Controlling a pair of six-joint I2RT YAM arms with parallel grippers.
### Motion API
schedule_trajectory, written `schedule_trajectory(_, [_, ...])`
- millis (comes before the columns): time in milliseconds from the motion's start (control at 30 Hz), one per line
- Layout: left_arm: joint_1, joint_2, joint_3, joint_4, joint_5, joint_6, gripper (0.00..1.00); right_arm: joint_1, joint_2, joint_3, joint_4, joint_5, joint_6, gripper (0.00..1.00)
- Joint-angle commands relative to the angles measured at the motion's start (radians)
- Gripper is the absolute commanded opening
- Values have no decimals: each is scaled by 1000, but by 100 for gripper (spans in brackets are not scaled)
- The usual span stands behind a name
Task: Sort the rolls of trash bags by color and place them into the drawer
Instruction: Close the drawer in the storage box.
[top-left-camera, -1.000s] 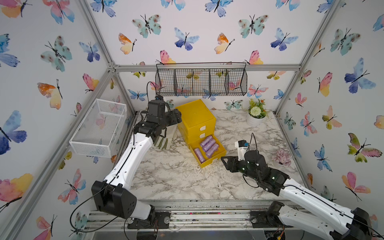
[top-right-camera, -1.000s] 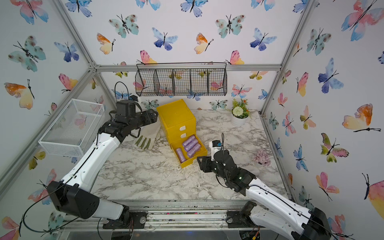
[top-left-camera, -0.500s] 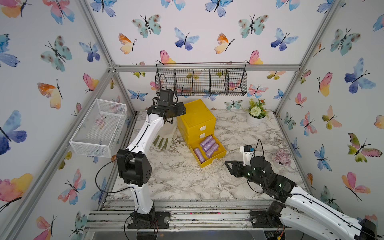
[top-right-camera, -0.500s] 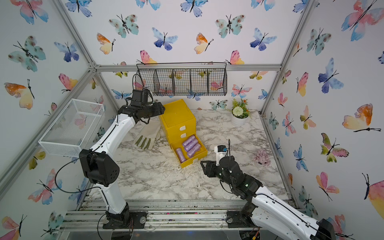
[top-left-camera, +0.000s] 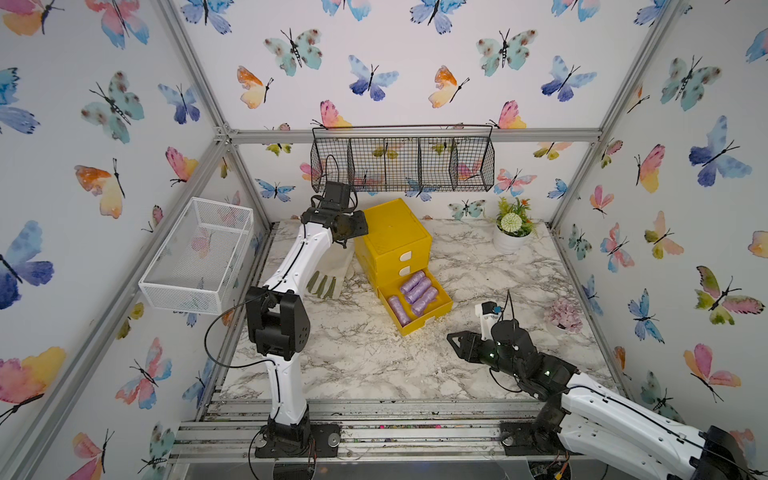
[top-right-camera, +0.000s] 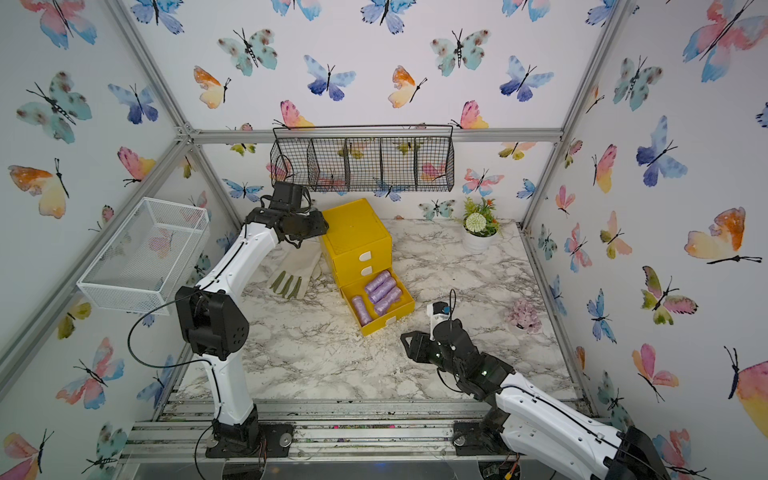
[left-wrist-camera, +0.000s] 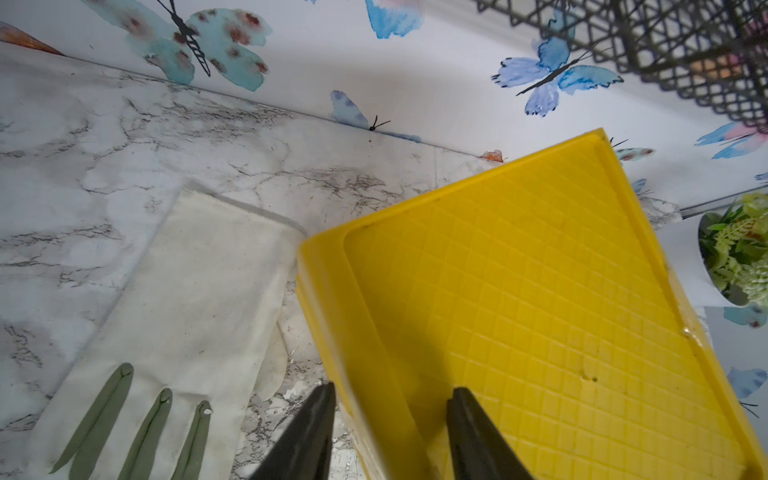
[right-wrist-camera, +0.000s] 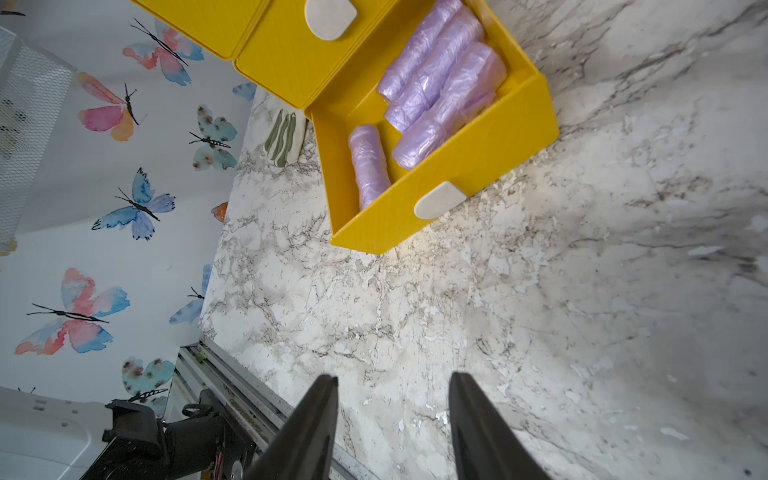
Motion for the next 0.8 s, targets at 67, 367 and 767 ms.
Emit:
schedule_trajectory(67, [9, 36, -11, 1, 37, 6, 35, -3, 34, -80, 148, -30, 111, 41])
schedule_trajectory(367, [7, 45, -35, 8, 75, -6, 30, -3, 174, -83, 250, -1, 110, 35])
schedule_trajectory(767, [0, 51, -49, 8, 91, -5, 29, -14, 497, 3, 452, -10, 74, 30])
